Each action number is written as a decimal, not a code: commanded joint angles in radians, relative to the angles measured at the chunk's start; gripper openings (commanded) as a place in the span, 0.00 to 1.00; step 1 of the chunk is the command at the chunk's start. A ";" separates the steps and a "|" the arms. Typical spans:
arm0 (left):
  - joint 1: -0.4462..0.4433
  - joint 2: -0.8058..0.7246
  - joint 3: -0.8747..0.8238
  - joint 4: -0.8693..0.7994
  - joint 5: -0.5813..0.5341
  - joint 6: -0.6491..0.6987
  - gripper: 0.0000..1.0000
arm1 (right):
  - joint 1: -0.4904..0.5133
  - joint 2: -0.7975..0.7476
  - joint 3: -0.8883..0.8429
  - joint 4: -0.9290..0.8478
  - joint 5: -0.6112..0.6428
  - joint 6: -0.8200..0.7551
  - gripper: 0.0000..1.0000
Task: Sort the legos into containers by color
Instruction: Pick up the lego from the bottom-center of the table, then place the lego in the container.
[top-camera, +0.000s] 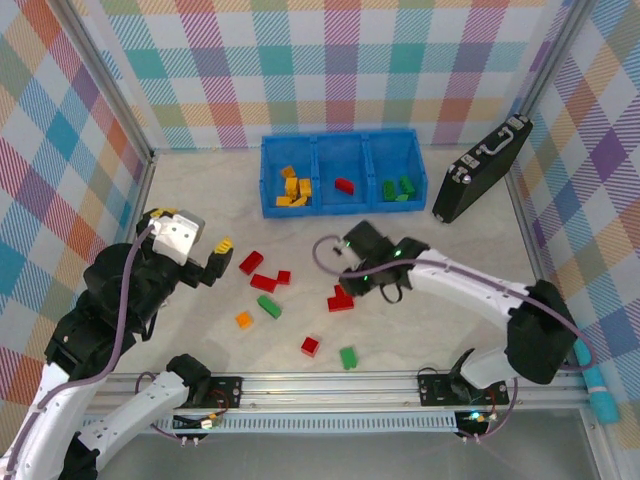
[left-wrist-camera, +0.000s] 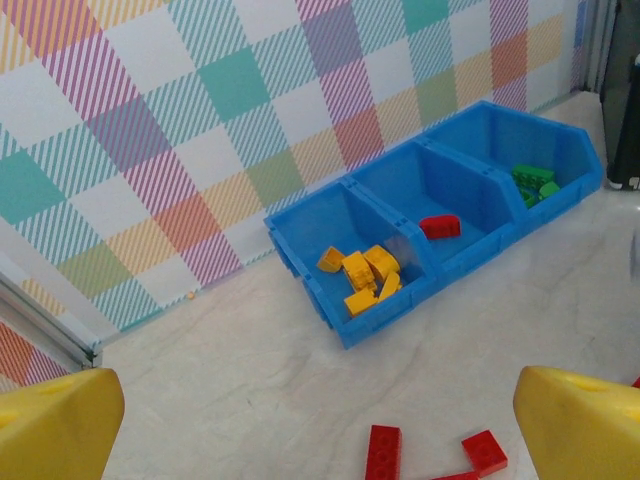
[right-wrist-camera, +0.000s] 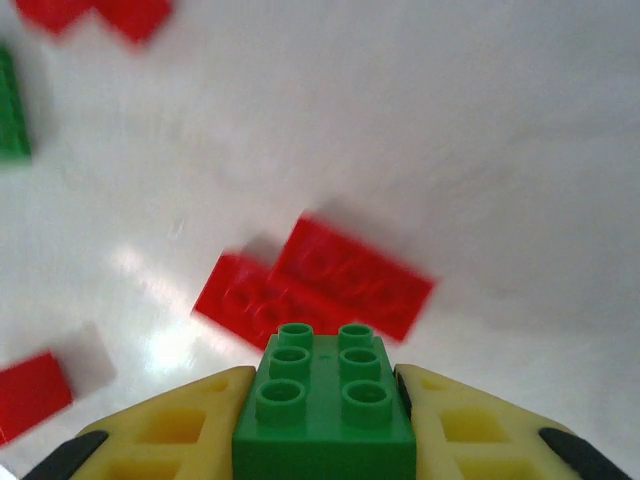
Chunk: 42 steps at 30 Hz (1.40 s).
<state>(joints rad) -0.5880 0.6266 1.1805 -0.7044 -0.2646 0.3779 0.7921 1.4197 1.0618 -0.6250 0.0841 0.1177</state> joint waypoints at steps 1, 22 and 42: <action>-0.012 0.014 0.007 0.017 -0.021 0.018 1.00 | -0.109 -0.023 0.089 -0.031 -0.009 -0.105 0.32; -0.012 0.085 0.051 -0.008 -0.056 0.044 1.00 | -0.519 0.599 0.694 0.114 0.071 -0.092 0.39; -0.012 0.074 0.061 -0.013 -0.042 0.043 1.00 | -0.480 0.353 0.550 -0.054 0.054 0.011 0.55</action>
<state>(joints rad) -0.5892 0.7109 1.2129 -0.7078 -0.3073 0.4126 0.2760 1.9240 1.6695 -0.5961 0.1562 0.0677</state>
